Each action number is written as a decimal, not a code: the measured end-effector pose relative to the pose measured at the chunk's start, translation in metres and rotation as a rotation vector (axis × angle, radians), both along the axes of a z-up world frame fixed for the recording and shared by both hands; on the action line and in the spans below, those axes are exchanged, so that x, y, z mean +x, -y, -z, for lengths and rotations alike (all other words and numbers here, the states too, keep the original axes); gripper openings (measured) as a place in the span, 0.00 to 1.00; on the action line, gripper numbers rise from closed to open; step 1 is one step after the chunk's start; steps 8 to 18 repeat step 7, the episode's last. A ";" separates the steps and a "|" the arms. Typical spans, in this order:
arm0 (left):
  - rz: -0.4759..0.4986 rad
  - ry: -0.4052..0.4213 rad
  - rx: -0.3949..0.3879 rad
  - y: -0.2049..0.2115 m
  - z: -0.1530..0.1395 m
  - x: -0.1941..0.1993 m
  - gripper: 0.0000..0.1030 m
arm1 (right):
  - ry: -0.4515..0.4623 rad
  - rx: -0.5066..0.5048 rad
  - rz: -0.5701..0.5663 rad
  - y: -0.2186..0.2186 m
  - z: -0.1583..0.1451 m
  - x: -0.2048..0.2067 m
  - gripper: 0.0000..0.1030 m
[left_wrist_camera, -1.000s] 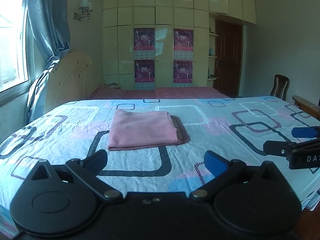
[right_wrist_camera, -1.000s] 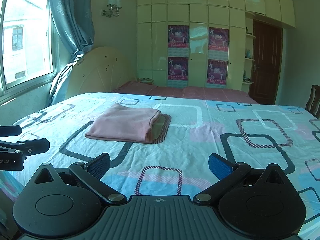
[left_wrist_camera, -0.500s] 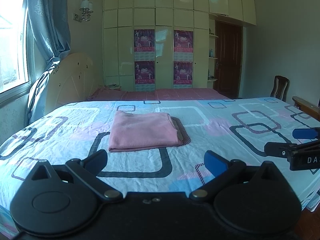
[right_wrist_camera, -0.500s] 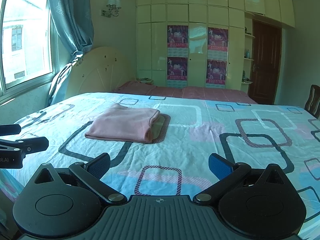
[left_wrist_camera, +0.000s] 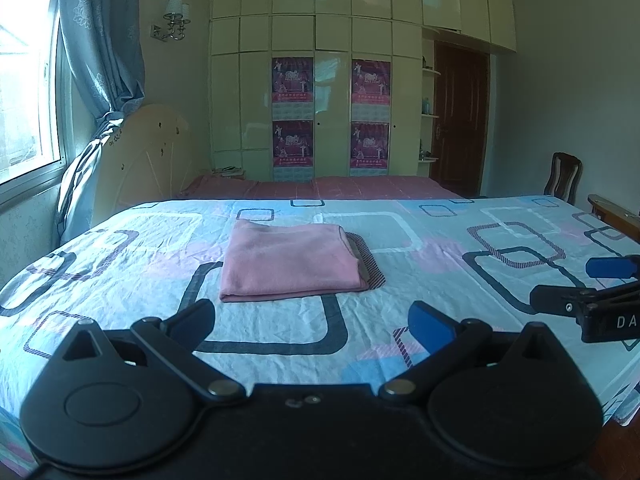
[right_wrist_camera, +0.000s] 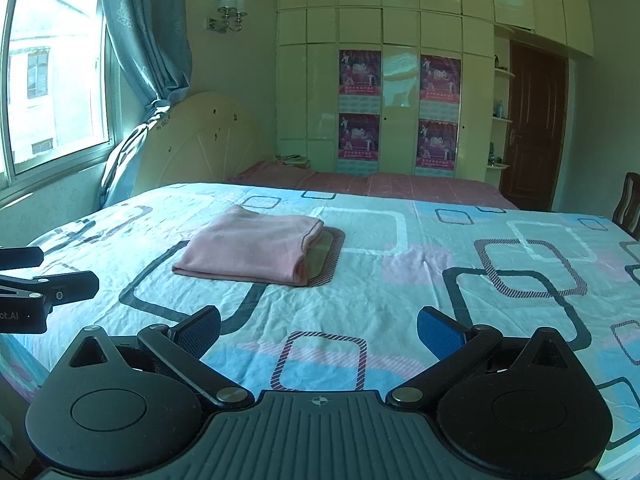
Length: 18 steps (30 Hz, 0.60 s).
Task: Fold small clothes
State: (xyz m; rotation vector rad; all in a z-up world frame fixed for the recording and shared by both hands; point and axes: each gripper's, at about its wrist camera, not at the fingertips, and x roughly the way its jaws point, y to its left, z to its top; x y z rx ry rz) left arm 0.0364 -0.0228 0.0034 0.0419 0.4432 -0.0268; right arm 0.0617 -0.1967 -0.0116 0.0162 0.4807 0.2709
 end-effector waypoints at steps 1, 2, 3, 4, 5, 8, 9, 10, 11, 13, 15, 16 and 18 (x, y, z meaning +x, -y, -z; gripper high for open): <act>-0.004 0.004 0.002 0.000 0.000 0.000 0.99 | 0.000 0.000 0.001 0.000 0.000 0.000 1.00; -0.003 0.005 0.002 0.000 0.000 0.000 0.99 | -0.001 0.001 0.001 0.000 0.000 0.000 1.00; -0.001 0.007 0.000 0.000 -0.001 0.000 0.98 | 0.000 0.000 0.000 0.000 0.000 0.000 1.00; -0.001 0.009 -0.001 0.000 -0.001 0.000 0.98 | 0.000 0.000 0.000 0.000 0.000 0.000 1.00; 0.000 0.007 0.000 0.000 -0.001 0.001 0.98 | -0.002 0.000 -0.001 0.000 0.000 0.001 1.00; 0.003 0.002 -0.002 0.002 -0.001 0.002 0.98 | -0.004 0.002 -0.002 0.001 0.001 0.002 1.00; 0.003 0.002 -0.002 0.002 -0.001 0.002 0.98 | -0.004 0.002 -0.002 0.001 0.001 0.002 1.00; 0.003 0.002 -0.002 0.002 -0.001 0.002 0.98 | -0.004 0.002 -0.002 0.001 0.001 0.002 1.00; 0.003 0.002 -0.002 0.002 -0.001 0.002 0.98 | -0.004 0.002 -0.002 0.001 0.001 0.002 1.00; 0.003 0.002 -0.002 0.002 -0.001 0.002 0.98 | -0.004 0.002 -0.002 0.001 0.001 0.002 1.00; 0.003 0.002 -0.002 0.002 -0.001 0.002 0.98 | -0.004 0.002 -0.002 0.001 0.001 0.002 1.00; 0.003 0.002 -0.002 0.002 -0.001 0.002 0.98 | -0.004 0.002 -0.002 0.001 0.001 0.002 1.00; 0.003 0.002 -0.002 0.002 -0.001 0.002 0.98 | -0.004 0.002 -0.002 0.001 0.001 0.002 1.00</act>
